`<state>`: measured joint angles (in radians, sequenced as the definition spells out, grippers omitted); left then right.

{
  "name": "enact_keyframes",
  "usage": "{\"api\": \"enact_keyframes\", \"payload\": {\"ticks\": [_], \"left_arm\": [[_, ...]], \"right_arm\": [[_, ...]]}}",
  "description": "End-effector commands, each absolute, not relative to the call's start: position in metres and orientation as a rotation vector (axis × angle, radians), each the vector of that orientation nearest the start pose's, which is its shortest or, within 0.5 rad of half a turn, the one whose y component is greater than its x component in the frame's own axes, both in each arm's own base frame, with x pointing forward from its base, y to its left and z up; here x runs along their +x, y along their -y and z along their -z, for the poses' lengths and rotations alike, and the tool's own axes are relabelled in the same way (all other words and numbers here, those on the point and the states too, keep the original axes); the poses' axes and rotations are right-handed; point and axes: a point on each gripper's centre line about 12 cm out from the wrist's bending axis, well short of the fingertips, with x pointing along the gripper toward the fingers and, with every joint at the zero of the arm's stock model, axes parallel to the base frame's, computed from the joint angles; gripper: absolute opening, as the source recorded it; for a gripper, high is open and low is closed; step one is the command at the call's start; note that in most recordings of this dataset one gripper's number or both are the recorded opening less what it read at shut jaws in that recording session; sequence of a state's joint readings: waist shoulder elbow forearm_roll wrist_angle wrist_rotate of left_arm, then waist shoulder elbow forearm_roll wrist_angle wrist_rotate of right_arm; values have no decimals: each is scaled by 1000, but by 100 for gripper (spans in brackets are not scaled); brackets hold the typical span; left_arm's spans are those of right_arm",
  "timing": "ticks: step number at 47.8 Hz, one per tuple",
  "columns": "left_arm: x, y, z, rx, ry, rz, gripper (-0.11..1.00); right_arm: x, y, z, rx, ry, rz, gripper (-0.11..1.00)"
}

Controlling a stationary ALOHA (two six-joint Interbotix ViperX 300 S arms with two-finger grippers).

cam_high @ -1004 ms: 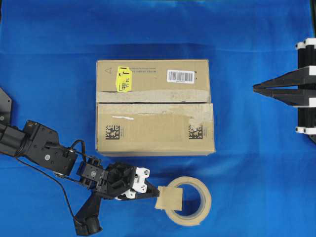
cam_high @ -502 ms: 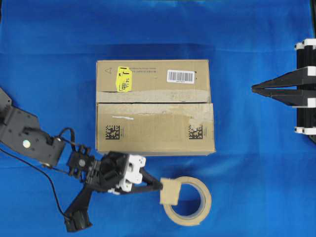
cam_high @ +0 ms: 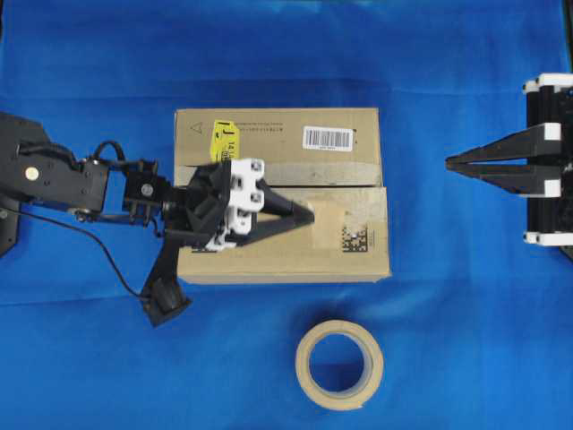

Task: Apply tape along the seams of the closed cardboard box to seal it securely.
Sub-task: 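Carry the tape piece with the left gripper onto the box's top seam, then move the right gripper in over the box toward the tape on the seam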

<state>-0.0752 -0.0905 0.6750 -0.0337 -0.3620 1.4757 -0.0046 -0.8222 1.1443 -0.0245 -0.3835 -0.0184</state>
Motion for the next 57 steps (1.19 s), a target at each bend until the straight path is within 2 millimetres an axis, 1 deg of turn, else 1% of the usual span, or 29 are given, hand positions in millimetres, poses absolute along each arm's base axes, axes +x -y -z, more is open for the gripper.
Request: {"api": "enact_keyframes", "payload": {"ticks": [1,10,16,25,35,45,57], "left_arm": [[396,19,-251,1447,-138,181,0],[394,1,-242,1438,-235,205,0],[391,-4,-236,1431,-288,234,0],[387,-7,-232,1428,-326,259,0],[378,-7,-231,1423,-343,270,0],[378,-7,-228,1418,-368,294,0],[376,-9,-223,1411,-411,325,0]], "right_arm": [[227,-1,-294,-38,91,-6,0],[232,-1,-290,-40,92,-7,0],[235,0,-287,-40,84,-5,0],[239,-1,-284,-44,81,-6,0],[246,-1,-278,-47,66,-6,0],[254,-1,-274,-46,58,-7,0],[271,4,-265,-39,7,8,0]]}}
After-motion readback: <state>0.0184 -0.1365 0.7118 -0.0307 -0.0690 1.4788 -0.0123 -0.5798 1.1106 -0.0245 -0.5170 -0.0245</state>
